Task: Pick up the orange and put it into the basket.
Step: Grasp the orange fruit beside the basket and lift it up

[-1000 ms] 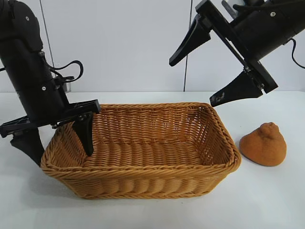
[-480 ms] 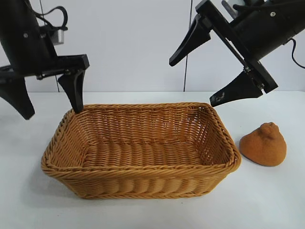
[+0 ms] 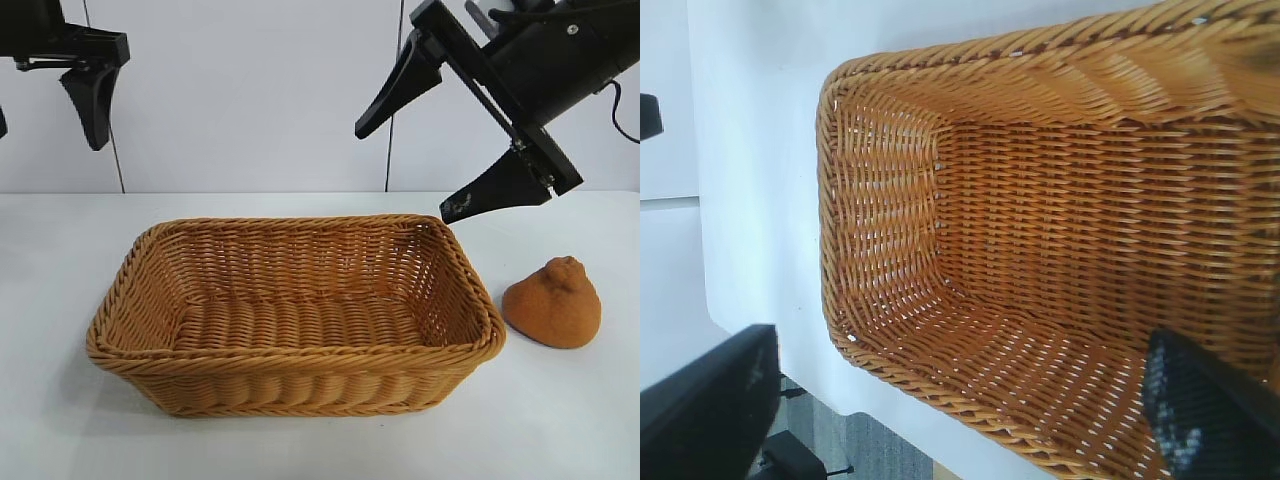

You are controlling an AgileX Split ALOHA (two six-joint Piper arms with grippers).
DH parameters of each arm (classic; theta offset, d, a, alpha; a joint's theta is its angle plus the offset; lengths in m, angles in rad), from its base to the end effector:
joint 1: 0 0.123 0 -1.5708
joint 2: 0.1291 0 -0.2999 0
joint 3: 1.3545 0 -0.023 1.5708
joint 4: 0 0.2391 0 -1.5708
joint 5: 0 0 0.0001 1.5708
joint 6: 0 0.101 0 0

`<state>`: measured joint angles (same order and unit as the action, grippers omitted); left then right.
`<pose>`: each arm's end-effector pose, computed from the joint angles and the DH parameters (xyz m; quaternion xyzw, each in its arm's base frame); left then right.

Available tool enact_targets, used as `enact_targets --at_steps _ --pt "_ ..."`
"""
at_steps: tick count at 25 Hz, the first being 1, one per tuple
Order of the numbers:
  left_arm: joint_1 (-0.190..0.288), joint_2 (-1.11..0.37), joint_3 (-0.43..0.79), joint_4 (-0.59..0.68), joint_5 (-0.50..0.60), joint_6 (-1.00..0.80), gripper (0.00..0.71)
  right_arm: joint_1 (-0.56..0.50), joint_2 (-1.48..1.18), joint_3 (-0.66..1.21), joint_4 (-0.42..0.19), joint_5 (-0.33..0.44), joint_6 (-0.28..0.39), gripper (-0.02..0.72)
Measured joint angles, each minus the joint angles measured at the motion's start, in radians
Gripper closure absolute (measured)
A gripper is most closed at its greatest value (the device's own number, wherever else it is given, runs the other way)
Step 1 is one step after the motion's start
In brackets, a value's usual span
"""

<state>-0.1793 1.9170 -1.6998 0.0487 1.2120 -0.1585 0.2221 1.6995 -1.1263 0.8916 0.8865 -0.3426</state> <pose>0.3945 -0.0668 0.2832 0.0162 0.9931 0.0041 0.1165 0.3104 0.1326 0.2484 -0.0214 0.9286 0.3534 0.1108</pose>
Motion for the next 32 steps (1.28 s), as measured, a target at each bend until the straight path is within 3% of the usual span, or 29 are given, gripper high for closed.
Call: enact_targets --at_steps 7,16,22,32 --pt "0.114 -0.002 0.000 -0.020 0.001 0.005 0.074 0.000 0.000 0.000 0.000 0.000 0.000 0.029" --pt "0.114 -0.087 0.047 -0.069 0.000 0.038 0.074 0.000 0.000 0.000 0.000 0.000 0.000 0.029" --pt "0.114 -0.281 0.325 -0.069 0.000 0.073 0.074 0.000 0.000 0.000 0.000 0.000 0.000 0.029" --pt "0.114 -0.767 0.887 -0.068 -0.035 0.096 0.074 0.000 0.000 0.000 0.000 0.000 0.000 0.029"
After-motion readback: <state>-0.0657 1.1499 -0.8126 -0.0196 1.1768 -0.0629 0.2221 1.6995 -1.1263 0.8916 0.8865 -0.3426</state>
